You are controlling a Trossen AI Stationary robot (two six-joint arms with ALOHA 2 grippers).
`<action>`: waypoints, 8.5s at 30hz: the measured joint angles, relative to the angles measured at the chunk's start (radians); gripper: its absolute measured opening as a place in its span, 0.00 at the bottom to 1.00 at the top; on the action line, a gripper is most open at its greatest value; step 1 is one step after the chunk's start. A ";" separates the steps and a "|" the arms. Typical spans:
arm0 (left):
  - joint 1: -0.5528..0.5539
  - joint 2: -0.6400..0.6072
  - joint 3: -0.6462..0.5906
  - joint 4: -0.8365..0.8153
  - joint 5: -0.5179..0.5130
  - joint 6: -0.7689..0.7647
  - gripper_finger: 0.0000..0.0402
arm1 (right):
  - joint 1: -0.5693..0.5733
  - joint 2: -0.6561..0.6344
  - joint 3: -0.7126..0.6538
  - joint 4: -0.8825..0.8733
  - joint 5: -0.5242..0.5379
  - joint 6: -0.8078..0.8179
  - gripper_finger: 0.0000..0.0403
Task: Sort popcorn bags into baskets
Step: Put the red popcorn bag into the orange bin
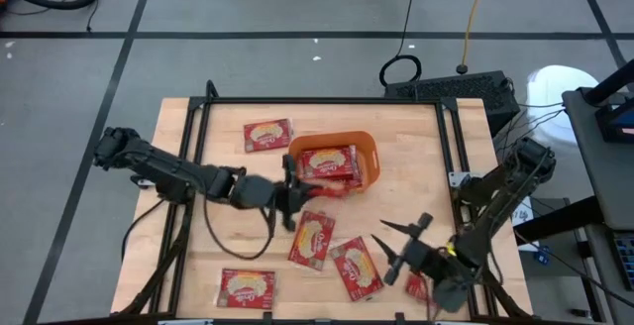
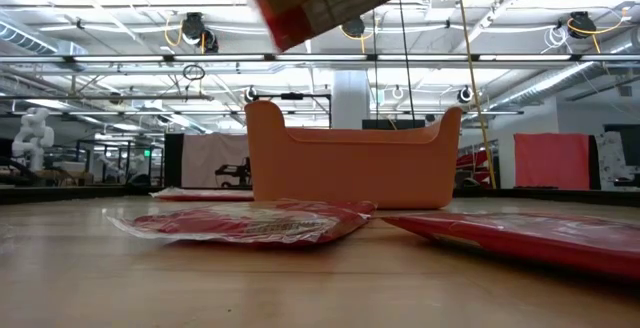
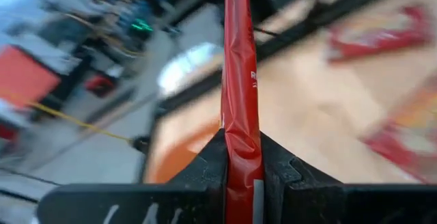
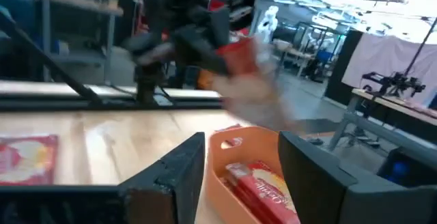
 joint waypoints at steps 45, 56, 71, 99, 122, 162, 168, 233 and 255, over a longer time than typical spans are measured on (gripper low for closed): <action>0.181 0.399 0.000 0.208 -0.288 0.138 0.11 | 0.046 0.051 -0.182 0.276 -0.129 0.168 0.45; 0.190 0.399 0.000 0.184 -0.248 0.097 0.11 | 0.046 0.051 -0.182 0.276 -0.129 0.168 0.45; 0.183 0.394 0.000 0.174 -0.225 0.048 0.39 | 0.046 0.051 -0.182 0.276 -0.129 0.168 0.45; 0.218 0.337 0.002 0.100 -0.045 -0.230 0.48 | 0.046 0.050 -0.182 0.284 -0.158 0.150 0.45; -0.274 -0.167 -0.104 -0.456 -0.211 -0.701 0.21 | 0.002 0.051 -0.232 0.333 -0.170 0.281 0.44; -0.407 -0.167 -0.467 0.116 -0.385 -0.808 0.20 | -1.166 0.266 0.271 -0.612 -1.674 -0.371 0.42; -0.427 -0.167 -0.467 0.120 -0.385 -0.791 0.20 | -1.152 0.265 0.272 -0.657 -1.704 -0.343 0.31; -0.439 -0.167 -0.465 0.147 -0.316 -0.805 0.20 | -1.291 0.308 0.520 -0.704 -1.721 -0.572 0.30; -0.491 -0.153 -0.465 0.141 -0.306 -0.817 0.20 | -0.814 0.270 0.519 -0.555 -1.255 -0.217 0.25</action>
